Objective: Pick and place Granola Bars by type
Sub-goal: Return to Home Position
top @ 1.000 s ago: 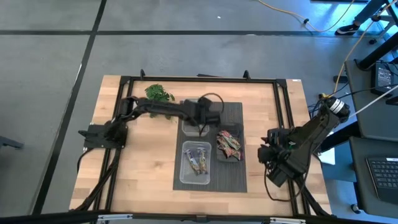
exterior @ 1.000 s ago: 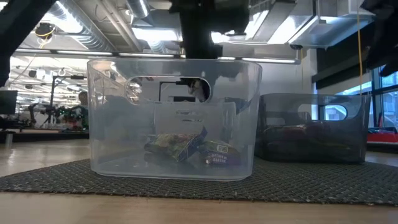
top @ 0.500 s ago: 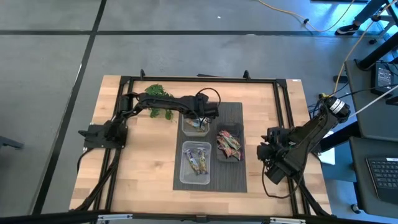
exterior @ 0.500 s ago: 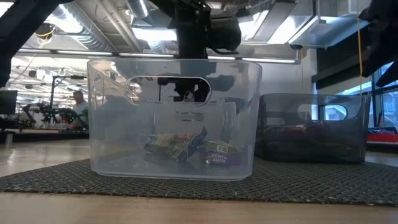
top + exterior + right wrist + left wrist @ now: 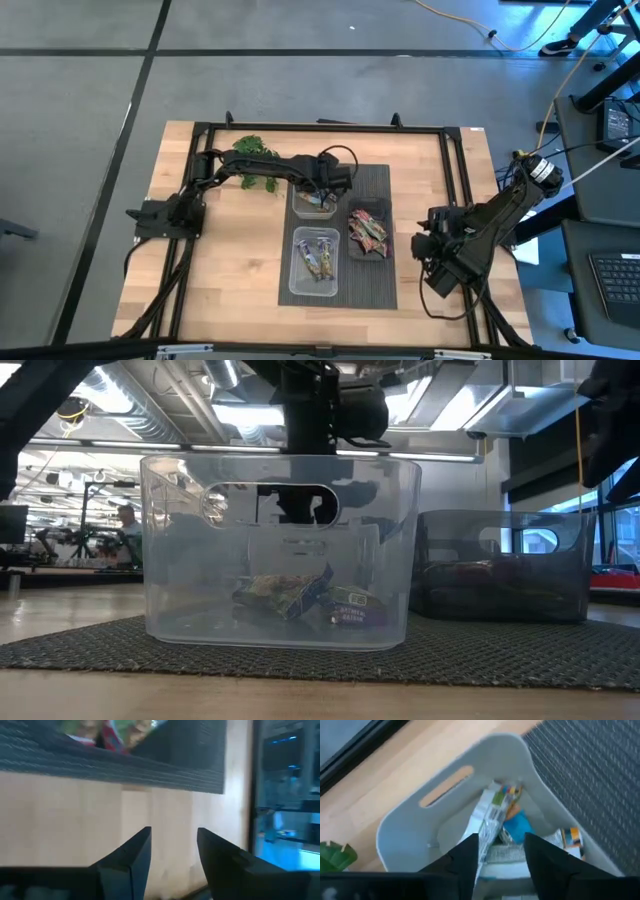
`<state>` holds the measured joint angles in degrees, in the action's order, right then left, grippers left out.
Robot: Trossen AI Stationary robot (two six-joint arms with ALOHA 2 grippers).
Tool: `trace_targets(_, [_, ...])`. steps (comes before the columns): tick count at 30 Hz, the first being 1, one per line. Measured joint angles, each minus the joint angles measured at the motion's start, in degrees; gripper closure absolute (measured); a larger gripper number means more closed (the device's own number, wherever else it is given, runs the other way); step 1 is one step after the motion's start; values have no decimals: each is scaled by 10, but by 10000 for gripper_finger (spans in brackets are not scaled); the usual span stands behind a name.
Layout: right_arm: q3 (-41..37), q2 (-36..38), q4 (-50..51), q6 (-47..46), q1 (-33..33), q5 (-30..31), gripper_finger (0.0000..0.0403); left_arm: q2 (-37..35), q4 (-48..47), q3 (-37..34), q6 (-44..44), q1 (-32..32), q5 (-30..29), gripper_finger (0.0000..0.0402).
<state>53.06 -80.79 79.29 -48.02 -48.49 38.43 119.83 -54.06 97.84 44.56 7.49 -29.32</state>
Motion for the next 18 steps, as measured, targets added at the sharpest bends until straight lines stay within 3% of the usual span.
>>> trace_targets(2, [0, 3, -29, 5, 0, -6, 240, -8, -13, -1, -13, -2, 5, 243])
trace_targets(5, [-1, 18, -99, 51, 0, -11, 240, -44, -20, 0, -39, -14, -33, 234])
trace_targets(9, [-28, 68, -216, 127, 9, -44, 240, -88, -14, 0, -147, -55, -72, 234])
trace_targets(14, [-111, 180, -346, 195, 25, -78, 240, -128, 23, 0, -251, -119, -64, 234])
trace_targets(18, [-174, 294, -435, 242, 27, -82, 240, -147, 105, 0, -325, -166, -10, 231])
